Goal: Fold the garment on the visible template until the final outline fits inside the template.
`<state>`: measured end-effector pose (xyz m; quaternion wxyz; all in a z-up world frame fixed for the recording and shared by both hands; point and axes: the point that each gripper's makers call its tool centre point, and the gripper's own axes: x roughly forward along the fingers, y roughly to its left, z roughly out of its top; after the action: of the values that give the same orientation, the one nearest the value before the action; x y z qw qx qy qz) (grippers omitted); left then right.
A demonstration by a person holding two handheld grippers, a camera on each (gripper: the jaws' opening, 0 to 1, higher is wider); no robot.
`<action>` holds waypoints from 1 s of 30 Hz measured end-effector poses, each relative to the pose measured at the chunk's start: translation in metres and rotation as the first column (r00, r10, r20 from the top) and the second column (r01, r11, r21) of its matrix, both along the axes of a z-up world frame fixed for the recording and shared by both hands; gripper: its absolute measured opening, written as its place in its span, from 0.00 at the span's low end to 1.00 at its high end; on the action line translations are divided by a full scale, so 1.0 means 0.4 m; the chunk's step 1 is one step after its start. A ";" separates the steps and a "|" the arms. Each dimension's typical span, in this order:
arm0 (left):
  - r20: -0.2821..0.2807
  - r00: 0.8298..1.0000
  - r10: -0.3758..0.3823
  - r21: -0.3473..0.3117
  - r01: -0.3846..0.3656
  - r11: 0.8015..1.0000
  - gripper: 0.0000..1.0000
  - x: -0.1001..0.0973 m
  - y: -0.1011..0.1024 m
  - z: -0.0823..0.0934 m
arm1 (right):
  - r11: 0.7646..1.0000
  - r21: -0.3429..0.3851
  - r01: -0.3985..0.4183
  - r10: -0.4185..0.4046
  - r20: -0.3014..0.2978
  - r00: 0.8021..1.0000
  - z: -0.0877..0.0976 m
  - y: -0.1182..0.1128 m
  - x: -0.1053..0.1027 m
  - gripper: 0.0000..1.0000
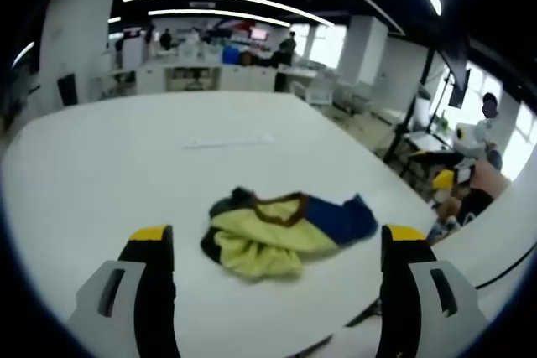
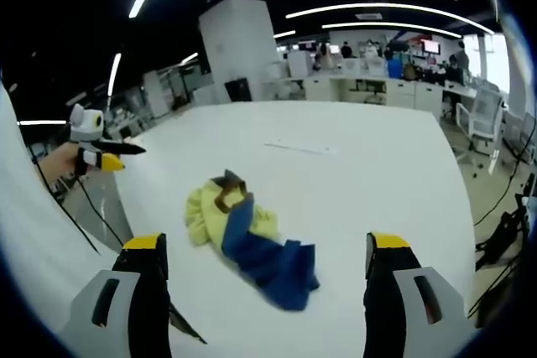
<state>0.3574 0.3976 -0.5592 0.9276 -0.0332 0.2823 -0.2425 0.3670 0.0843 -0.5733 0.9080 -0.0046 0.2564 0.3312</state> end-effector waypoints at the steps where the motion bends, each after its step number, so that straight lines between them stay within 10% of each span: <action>1: -0.002 1.000 -0.001 0.001 0.001 1.000 0.99 0.001 0.000 -0.001 | 1.000 0.001 0.002 -0.002 0.002 1.000 0.002 -0.002 0.002 0.97; 30: -0.031 0.999 -0.015 0.004 0.015 1.000 0.98 0.026 0.003 -0.023 | 0.999 0.010 -0.033 0.033 -0.026 0.999 -0.023 0.036 0.037 0.96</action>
<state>0.3678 0.3990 -0.5686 0.9213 -0.0328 0.2974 -0.2483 0.3816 0.0988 -0.5824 0.8991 -0.0003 0.2665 0.3472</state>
